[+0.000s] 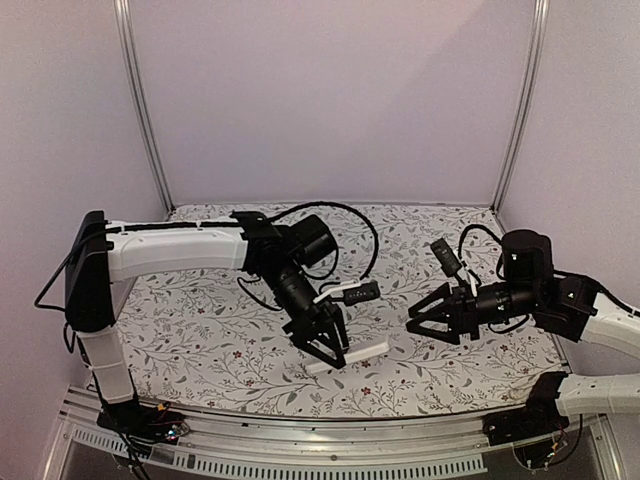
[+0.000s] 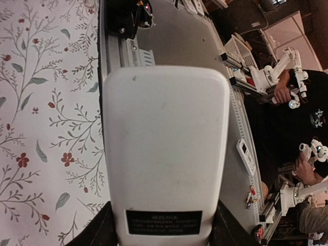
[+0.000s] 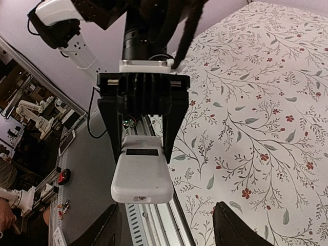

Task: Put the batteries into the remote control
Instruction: Pick up the remote control from the center of the board, then pass from the left arm to the right

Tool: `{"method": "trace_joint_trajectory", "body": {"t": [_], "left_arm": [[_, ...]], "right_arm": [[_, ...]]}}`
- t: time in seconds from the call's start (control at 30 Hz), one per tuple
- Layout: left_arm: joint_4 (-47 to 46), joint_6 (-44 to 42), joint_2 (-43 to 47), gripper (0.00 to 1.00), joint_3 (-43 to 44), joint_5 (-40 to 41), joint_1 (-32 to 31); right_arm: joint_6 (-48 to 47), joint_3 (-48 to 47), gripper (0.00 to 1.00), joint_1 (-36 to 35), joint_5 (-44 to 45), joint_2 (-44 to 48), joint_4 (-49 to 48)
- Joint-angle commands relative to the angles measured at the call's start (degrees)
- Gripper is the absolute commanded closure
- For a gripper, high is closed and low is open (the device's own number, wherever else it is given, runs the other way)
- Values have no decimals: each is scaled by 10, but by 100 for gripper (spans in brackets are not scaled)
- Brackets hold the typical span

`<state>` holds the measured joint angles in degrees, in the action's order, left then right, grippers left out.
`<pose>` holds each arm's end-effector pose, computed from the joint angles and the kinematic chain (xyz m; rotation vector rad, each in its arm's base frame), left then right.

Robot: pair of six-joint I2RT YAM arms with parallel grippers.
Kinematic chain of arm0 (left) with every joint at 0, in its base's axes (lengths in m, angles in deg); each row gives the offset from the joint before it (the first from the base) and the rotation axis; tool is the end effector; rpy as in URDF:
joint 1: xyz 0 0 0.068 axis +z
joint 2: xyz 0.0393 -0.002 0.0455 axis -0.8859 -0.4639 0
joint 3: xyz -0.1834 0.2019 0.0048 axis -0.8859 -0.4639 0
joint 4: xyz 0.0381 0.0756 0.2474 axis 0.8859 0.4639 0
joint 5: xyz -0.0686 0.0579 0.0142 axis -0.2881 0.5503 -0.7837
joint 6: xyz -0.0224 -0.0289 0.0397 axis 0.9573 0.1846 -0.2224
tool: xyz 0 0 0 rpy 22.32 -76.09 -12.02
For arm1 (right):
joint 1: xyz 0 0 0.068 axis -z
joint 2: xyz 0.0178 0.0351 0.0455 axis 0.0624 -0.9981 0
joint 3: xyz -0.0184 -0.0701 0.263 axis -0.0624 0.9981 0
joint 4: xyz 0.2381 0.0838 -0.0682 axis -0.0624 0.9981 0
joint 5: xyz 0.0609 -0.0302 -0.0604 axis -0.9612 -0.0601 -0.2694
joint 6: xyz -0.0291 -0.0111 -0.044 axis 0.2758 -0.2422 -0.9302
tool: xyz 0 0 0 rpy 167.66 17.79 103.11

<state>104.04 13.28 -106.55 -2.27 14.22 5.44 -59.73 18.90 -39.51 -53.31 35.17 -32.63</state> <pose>0.1831 -0.3344 0.2425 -1.8397 -2.0238 1.4814 0.1268 0.1487 0.2741 -0.9367 1.9597 1.3065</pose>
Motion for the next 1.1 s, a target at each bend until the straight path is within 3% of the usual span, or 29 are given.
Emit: {"method": "trace_joint_trajectory", "body": {"t": [0.0, 0.17, 0.3, 0.4, 1.0, 1.07], "left_arm": [[70, -31, 15, 73, 15, -132, 8], [113, -62, 11, 73, 36, -190, 6], [127, -69, 7, 73, 47, -209, 1], [137, -74, 2, 73, 51, -211, -7], [226, -142, -39, 73, 92, -236, -21], [234, -149, -42, 72, 96, -240, -22]], "right_arm": [[-22, 14, 39, -48, -14, 27, -37], [-43, -16, 38, -100, -1, 24, -31], [-134, -83, 40, -159, 49, -14, 73], [-185, -113, 41, -190, 74, -41, 96], [-251, -182, 51, -239, 91, -103, 113], [-253, -189, 57, -240, 88, -111, 118]]}}
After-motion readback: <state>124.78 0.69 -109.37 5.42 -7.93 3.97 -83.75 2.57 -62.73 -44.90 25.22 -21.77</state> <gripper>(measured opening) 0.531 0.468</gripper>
